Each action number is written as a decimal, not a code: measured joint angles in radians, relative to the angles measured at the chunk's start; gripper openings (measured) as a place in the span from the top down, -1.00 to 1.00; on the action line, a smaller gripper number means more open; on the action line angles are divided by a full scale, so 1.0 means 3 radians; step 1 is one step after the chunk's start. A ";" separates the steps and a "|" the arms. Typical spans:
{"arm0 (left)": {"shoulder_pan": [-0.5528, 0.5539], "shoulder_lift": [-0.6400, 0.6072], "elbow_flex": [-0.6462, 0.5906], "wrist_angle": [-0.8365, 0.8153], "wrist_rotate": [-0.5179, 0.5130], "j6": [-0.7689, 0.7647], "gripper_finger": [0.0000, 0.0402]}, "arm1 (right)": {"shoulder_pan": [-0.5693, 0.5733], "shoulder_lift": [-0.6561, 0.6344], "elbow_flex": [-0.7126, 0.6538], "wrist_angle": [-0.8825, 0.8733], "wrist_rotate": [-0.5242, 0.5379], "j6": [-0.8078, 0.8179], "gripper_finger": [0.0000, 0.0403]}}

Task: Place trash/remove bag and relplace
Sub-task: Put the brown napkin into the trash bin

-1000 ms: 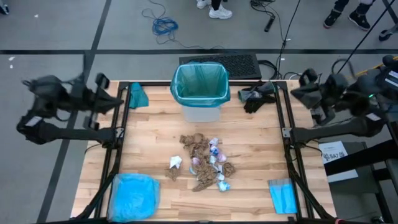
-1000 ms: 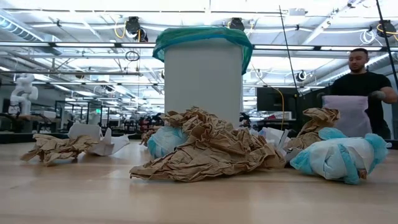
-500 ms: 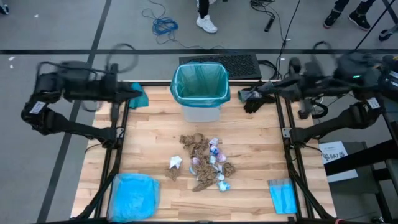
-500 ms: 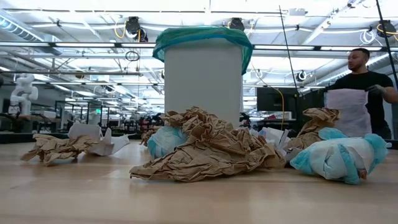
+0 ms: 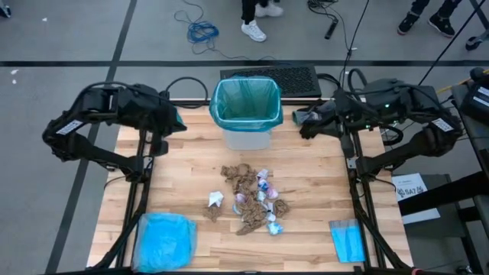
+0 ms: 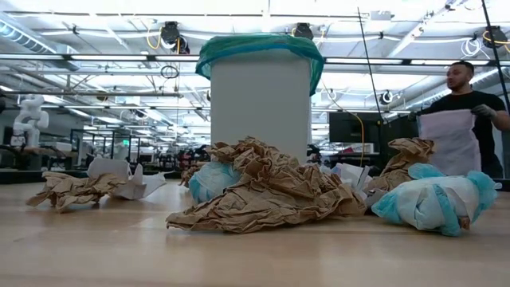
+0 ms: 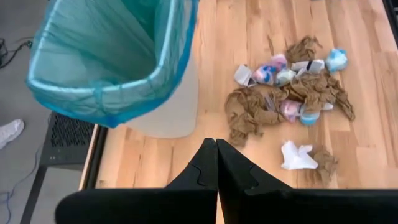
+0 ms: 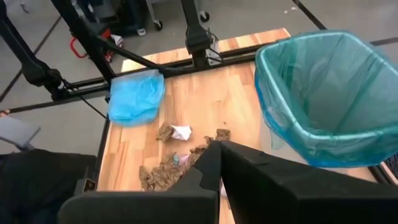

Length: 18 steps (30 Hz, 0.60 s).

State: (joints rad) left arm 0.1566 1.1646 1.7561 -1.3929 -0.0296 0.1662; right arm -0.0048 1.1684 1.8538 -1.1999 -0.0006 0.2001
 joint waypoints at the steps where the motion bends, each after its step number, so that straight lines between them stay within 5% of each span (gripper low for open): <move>1: 0.0000 0.0012 0.0000 0.0011 0.0003 -0.0002 1.00 | 0.0000 -0.0007 0.0000 -0.0001 0.0000 0.0000 1.00; 18: 0.0000 0.0521 0.0003 0.0350 -0.0002 -0.0004 1.00 | 0.0000 -0.0008 0.0000 0.0357 0.0009 0.0066 1.00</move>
State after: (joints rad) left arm 0.1566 1.3209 1.7569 -1.2879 -0.0302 0.1650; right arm -0.0048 1.1660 1.8538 -1.0929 0.0021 0.2197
